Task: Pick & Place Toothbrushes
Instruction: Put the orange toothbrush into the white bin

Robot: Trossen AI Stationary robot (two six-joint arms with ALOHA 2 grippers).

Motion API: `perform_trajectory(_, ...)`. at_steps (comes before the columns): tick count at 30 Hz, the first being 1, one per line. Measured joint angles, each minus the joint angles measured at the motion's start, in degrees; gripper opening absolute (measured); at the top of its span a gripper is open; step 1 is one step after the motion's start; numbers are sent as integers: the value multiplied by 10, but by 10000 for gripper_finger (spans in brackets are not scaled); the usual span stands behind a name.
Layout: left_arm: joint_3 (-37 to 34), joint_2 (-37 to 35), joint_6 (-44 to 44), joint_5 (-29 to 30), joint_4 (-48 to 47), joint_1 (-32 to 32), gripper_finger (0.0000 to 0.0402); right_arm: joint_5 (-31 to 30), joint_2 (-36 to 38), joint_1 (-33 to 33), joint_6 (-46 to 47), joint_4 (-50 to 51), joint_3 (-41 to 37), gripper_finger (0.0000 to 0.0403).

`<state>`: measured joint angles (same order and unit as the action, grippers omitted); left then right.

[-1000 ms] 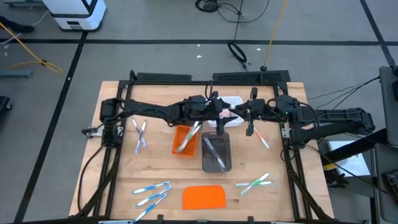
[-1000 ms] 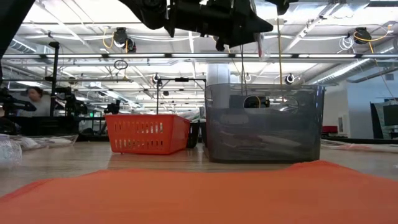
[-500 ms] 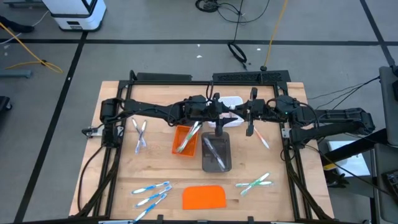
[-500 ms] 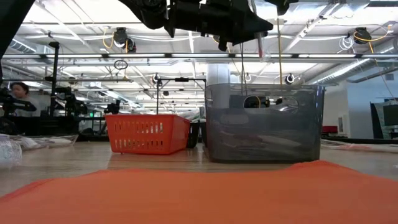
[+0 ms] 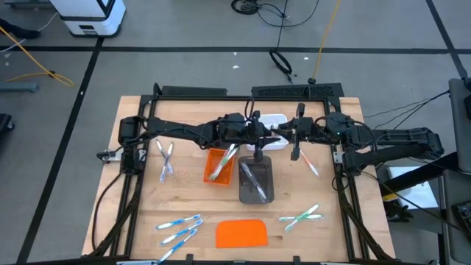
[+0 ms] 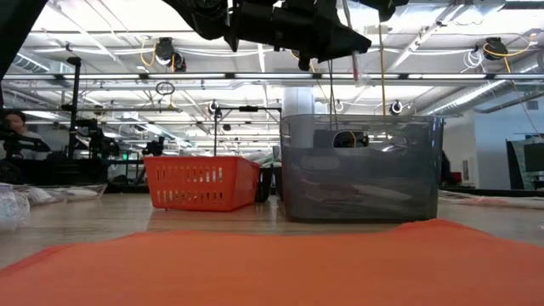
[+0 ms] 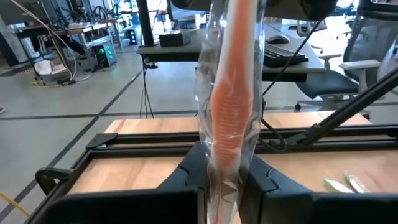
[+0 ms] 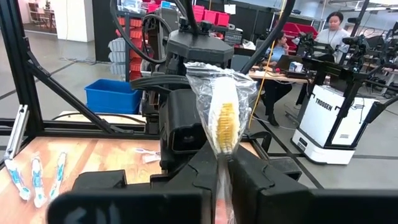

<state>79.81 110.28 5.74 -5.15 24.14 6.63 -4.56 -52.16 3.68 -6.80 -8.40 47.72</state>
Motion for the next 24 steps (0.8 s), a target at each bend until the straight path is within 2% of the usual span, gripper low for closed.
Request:
perform_trajectory(9,0,0,0,3,-2,1,31,3,0,0,-13,5,0,86)
perform_trajectory(18,0,-2,-13,5,-46,18,31,-6,2,0,-16,13,0,193)
perform_trajectory(24,0,-2,-20,8,-90,32,31,-47,19,0,-17,17,0,223)
